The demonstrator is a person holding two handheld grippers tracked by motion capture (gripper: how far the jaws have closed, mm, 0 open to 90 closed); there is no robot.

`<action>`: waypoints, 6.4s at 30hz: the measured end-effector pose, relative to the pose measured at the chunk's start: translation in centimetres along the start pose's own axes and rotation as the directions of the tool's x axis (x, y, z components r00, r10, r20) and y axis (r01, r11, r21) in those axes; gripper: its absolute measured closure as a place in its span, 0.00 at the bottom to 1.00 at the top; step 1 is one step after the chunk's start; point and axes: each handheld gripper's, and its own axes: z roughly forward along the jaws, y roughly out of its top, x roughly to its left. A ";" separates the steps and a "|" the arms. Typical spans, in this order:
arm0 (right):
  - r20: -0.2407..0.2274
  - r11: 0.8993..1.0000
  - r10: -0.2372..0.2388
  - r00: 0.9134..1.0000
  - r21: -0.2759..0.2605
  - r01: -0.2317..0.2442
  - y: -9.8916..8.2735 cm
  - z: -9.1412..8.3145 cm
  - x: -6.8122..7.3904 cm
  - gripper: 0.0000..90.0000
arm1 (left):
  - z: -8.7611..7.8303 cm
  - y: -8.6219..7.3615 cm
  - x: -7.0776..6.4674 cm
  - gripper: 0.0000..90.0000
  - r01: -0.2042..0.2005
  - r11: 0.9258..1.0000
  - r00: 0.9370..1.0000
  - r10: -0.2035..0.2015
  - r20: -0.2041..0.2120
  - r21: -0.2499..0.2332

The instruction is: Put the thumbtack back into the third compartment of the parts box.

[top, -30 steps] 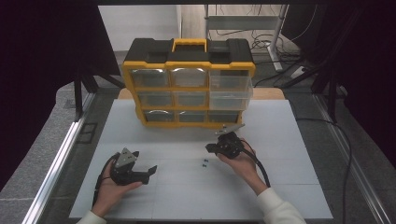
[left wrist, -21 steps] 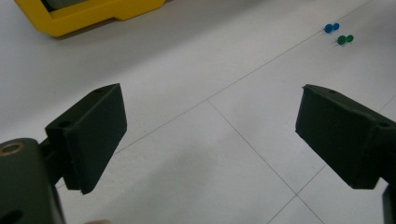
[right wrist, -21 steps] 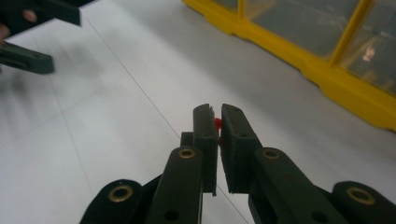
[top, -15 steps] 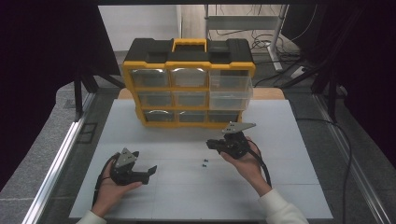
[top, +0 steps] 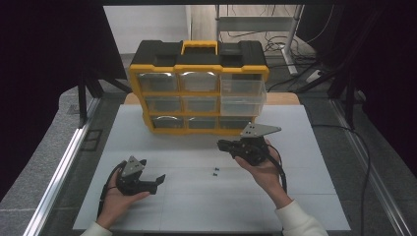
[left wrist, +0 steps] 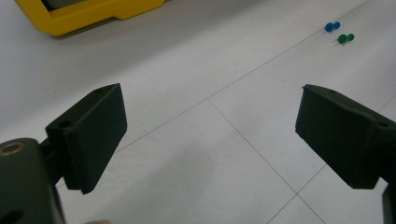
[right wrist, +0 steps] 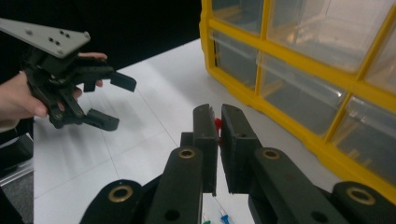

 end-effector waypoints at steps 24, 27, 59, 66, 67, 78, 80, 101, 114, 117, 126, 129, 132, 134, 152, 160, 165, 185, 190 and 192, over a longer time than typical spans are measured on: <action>0.015 0.996 -0.019 1.000 -0.092 0.020 2.4 -2.5 1.2 0.94 | 0.0 0.0 -0.1 0.10 0.002 1.000 1.000 -0.002 0.001 0.001; 0.011 0.994 -0.023 1.000 -0.105 0.024 2.8 -2.9 1.3 0.94 | 0.0 0.0 -0.1 0.10 0.009 1.000 1.000 -0.009 0.003 0.000; 0.053 0.976 -0.033 0.998 -0.213 0.043 9.3 -5.9 0.1 0.94 | 0.1 0.0 -0.1 0.10 0.010 1.000 1.000 -0.010 0.006 0.001; 0.086 0.975 -0.041 0.995 -0.214 0.059 10.8 -6.6 -0.4 0.94 | 0.0 0.0 -0.1 0.10 0.010 1.000 1.000 -0.010 0.005 0.001; 0.085 0.975 -0.045 0.995 -0.214 0.062 11.0 -6.6 -0.5 0.94 | 0.0 0.0 -0.1 0.10 0.010 1.000 1.000 -0.010 0.005 0.001; 0.152 0.982 -0.009 0.988 -0.187 0.038 12.6 -6.7 -2.8 0.93 | 0.0 0.0 0.0 0.10 0.010 1.000 1.000 -0.010 0.005 0.001; 0.163 0.982 0.003 0.987 -0.189 0.028 12.8 -6.4 -3.4 0.93 | 0.0 0.0 0.0 0.10 0.010 1.000 1.000 -0.010 0.005 0.000; 0.336 0.990 -0.047 0.941 -0.113 0.090 13.7 -5.4 -5.3 0.57 | -0.1 0.0 0.1 0.10 0.011 1.000 1.000 -0.011 0.004 -0.003; 0.171 0.980 -0.032 0.985 -0.186 0.064 13.2 -5.5 -2.9 0.35 | -0.2 0.0 0.1 0.10 0.012 1.000 1.000 -0.012 0.003 -0.006; 0.122 0.979 -0.043 0.992 -0.194 0.066 12.8 -5.8 -2.2 0.35 | -0.2 0.0 0.1 0.10 0.012 1.000 1.000 -0.012 0.003 -0.006; 0.062 0.978 -0.080 0.995 -0.189 0.090 11.0 -6.0 -0.5 0.36 | -0.2 0.0 0.1 0.10 0.013 1.000 1.000 -0.013 0.002 -0.006; 0.038 0.979 -0.088 0.995 -0.182 0.094 10.0 -6.1 0.1 0.36 | -0.2 0.0 0.1 0.10 0.011 1.000 1.000 -0.011 0.002 -0.006; 0.033 0.979 -0.093 0.995 -0.177 0.097 9.4 -6.1 0.4 0.36 | -0.2 0.0 0.0 0.10 0.014 1.000 1.000 -0.014 0.002 -0.007; 0.024 0.980 -0.090 0.996 -0.177 0.093 8.8 -6.0 0.5 0.36 | -0.2 0.0 0.0 0.10 0.014 1.000 1.000 -0.014 0.003 -0.007; 0.020 0.992 -0.058 0.998 -0.110 0.059 3.9 -4.0 0.3 0.35 | -0.2 0.0 0.0 0.10 0.010 1.000 1.000 -0.010 -0.001 -0.009; 0.038 0.997 -0.035 0.999 -0.065 0.038 2.0 -3.0 -0.4 0.34 | -0.3 0.0 0.0 0.10 0.012 1.000 1.000 -0.012 -0.001 -0.010; 0.045 0.999 -0.023 0.999 -0.039 0.025 1.2 -2.2 -0.9 0.34 | -0.3 0.0 0.0 0.10 0.013 1.000 1.000 -0.013 -0.002 -0.013; 0.061 0.995 -0.018 0.998 0.100 0.012 -2.3 1.2 -1.6 0.35 | -0.5 -0.1 0.0 0.10 0.010 1.000 1.000 -0.010 -0.003 -0.013; 0.060 0.988 -0.012 0.998 0.153 0.003 -3.5 2.5 -1.8 0.35 | -0.6 -0.1 0.0 0.10 0.009 1.000 1.000 -0.009 -0.002 -0.012; 0.061 0.985 -0.014 0.998 0.172 0.004 -3.9 3.0 -1.9 0.35 | -0.6 -0.1 0.0 0.10 0.009 1.000 1.000 -0.009 -0.002 -0.012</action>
